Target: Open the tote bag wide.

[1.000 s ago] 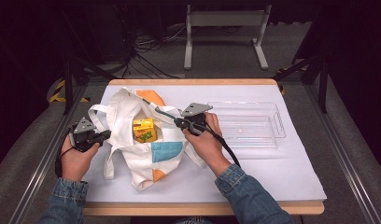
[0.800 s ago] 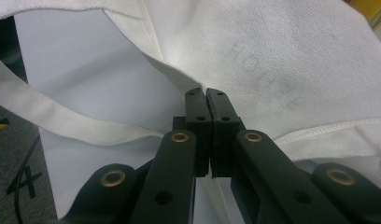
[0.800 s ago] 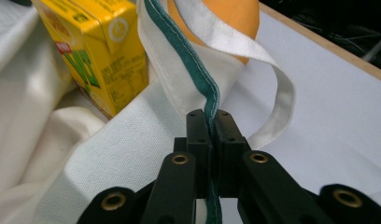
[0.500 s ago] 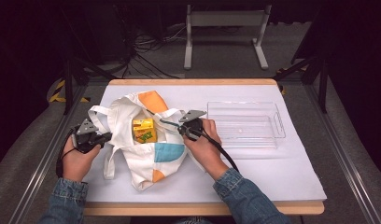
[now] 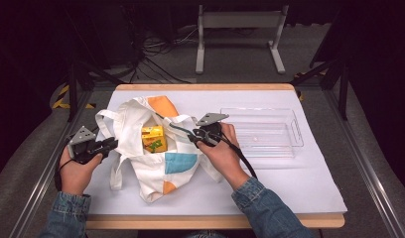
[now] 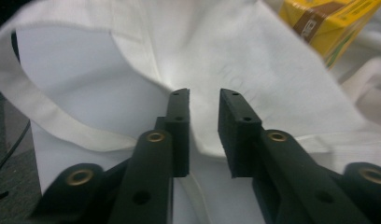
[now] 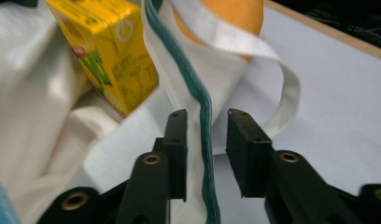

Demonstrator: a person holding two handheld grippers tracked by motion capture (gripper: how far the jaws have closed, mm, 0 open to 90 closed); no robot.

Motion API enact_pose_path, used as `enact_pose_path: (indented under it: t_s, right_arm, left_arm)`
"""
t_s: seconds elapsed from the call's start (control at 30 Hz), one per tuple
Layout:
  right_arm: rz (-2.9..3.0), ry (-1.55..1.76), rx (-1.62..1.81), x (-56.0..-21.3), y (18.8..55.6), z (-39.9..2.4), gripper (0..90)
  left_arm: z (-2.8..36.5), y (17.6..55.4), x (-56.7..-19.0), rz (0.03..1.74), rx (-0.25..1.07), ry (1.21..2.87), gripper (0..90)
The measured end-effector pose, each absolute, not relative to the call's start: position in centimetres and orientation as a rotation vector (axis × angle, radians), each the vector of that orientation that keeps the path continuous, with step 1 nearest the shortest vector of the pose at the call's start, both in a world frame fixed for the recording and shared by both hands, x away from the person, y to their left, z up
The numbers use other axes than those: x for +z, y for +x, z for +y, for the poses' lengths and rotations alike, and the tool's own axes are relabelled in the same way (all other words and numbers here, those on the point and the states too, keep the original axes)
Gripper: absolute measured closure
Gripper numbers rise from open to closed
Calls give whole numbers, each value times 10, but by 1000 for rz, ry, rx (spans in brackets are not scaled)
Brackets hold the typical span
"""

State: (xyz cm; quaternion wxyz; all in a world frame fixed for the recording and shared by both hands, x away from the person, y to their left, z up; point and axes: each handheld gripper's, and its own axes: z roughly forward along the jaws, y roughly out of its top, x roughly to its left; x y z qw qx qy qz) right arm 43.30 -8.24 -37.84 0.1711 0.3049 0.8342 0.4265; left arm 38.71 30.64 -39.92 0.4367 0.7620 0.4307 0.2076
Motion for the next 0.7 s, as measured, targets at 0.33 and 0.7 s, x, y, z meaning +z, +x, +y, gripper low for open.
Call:
enact_pose_path:
  t_s: [0.33, 0.7]
  right_arm:
    - [2327, 673, 1415, -347, 447, -54, 567]
    - [2351, 676, 1356, -361, 476, -27, 824]
  left_arm:
    - [314, 366, -385, 1060, 559, 1826, 586]
    - [318, 362, -385, 1057, 562, 1821, 598]
